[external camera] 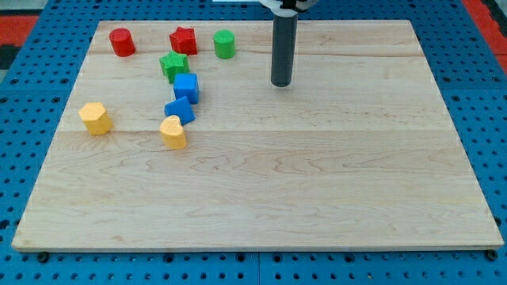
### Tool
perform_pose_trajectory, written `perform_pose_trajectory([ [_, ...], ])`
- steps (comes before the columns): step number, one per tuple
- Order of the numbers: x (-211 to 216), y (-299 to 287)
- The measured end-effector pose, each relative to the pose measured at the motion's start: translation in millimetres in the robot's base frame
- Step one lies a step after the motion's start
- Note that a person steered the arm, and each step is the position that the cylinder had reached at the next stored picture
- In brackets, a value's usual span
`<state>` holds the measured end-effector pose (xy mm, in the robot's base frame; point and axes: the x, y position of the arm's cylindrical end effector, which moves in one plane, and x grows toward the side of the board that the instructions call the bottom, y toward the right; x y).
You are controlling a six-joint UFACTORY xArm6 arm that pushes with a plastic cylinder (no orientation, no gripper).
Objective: Place your arm below the yellow heart
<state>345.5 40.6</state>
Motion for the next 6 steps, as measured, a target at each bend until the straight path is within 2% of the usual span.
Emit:
perform_pose_trajectory([
  [1, 16, 0],
  [2, 74, 9],
  [3, 153, 24],
  [4, 199, -7],
  [5, 213, -119],
  [6, 171, -182],
])
